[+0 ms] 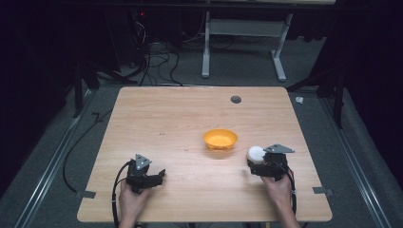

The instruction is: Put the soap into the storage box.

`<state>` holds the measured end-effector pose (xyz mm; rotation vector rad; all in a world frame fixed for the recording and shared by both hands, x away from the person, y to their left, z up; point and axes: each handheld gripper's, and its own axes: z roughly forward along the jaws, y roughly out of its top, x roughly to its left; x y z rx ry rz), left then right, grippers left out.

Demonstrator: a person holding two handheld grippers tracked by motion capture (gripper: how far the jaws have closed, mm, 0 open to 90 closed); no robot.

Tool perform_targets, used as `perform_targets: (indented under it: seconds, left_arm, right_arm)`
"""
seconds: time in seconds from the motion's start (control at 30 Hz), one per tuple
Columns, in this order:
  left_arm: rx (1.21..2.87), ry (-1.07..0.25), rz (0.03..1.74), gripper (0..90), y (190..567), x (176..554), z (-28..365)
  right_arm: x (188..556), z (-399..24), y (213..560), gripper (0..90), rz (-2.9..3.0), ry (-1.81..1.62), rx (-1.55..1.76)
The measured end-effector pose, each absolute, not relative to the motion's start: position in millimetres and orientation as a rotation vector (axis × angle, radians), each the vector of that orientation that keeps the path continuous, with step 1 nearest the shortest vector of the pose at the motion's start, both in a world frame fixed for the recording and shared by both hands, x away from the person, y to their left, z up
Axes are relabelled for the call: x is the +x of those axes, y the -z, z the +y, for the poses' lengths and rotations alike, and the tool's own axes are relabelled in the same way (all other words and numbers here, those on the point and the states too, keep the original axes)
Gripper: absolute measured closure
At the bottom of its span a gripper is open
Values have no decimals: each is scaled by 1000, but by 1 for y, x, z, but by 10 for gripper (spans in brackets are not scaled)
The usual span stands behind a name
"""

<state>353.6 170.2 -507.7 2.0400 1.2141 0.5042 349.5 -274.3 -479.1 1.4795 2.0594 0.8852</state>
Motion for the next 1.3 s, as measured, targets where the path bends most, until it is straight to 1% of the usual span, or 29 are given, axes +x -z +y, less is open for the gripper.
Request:
perform_targets:
  seconds: [0.5, 0.77, 0.97, 1.3]
  left_arm:
    - [2040, -504, 1214, 188, 508, 354, 170]
    - [2040, -504, 1214, 188, 508, 354, 170]
    - [2040, -504, 1214, 188, 508, 354, 170]
    - [2040, -504, 1214, 188, 508, 354, 170]
  right_arm:
    - [371, -270, 488, 137, 2065, -824, 1528]
    - [376, -267, 492, 166, 2080, -799, 1536]
    - [377, -268, 493, 226, 2070, -800, 1538]
    - [376, -269, 493, 235, 2067, -814, 1534]
